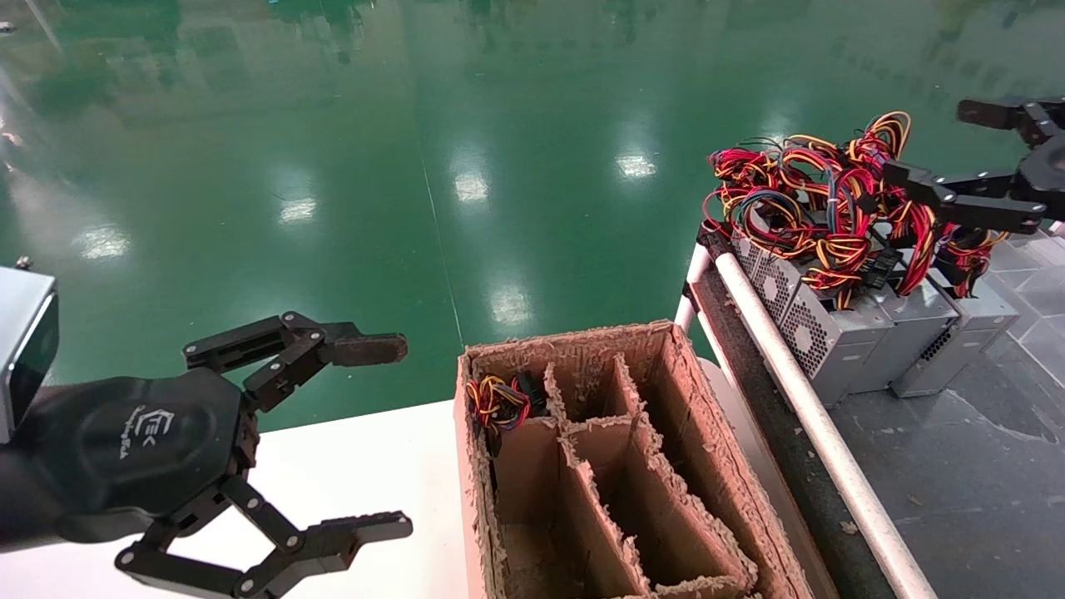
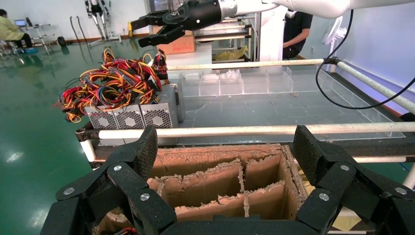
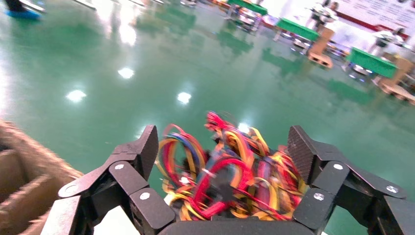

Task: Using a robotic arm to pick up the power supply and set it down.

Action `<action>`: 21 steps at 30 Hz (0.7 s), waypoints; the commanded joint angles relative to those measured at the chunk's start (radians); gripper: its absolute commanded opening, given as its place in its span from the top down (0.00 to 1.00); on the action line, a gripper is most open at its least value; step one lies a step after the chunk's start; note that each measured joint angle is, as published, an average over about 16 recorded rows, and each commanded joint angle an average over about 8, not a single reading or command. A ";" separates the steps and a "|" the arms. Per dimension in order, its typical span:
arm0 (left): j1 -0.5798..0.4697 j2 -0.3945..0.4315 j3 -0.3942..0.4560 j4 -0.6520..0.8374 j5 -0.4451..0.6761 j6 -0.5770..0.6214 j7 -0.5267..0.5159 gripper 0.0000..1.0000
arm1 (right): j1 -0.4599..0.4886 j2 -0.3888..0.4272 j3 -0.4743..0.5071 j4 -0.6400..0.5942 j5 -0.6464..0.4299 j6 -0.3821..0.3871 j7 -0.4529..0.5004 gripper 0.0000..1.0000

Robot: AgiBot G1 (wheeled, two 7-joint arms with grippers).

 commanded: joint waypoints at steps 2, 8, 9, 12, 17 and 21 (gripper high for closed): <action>0.000 0.000 0.000 0.000 0.000 0.000 0.000 0.00 | -0.039 0.005 0.008 0.064 0.024 -0.014 0.027 0.00; 0.000 0.000 0.000 0.000 0.000 0.000 0.000 0.00 | -0.117 0.014 0.023 0.191 0.073 -0.041 0.081 0.00; 0.000 0.000 0.000 0.000 0.000 0.000 0.000 0.00 | -0.131 0.016 0.026 0.213 0.081 -0.045 0.090 0.00; 0.000 0.000 0.000 0.000 0.000 0.000 0.000 0.00 | -0.170 0.020 0.034 0.277 0.106 -0.059 0.117 0.00; 0.000 0.000 0.000 0.000 0.000 0.000 0.000 0.00 | -0.234 0.028 0.047 0.383 0.146 -0.081 0.162 0.00; 0.000 0.000 0.000 0.000 0.000 0.000 0.000 0.00 | -0.280 0.033 0.056 0.458 0.175 -0.097 0.194 0.00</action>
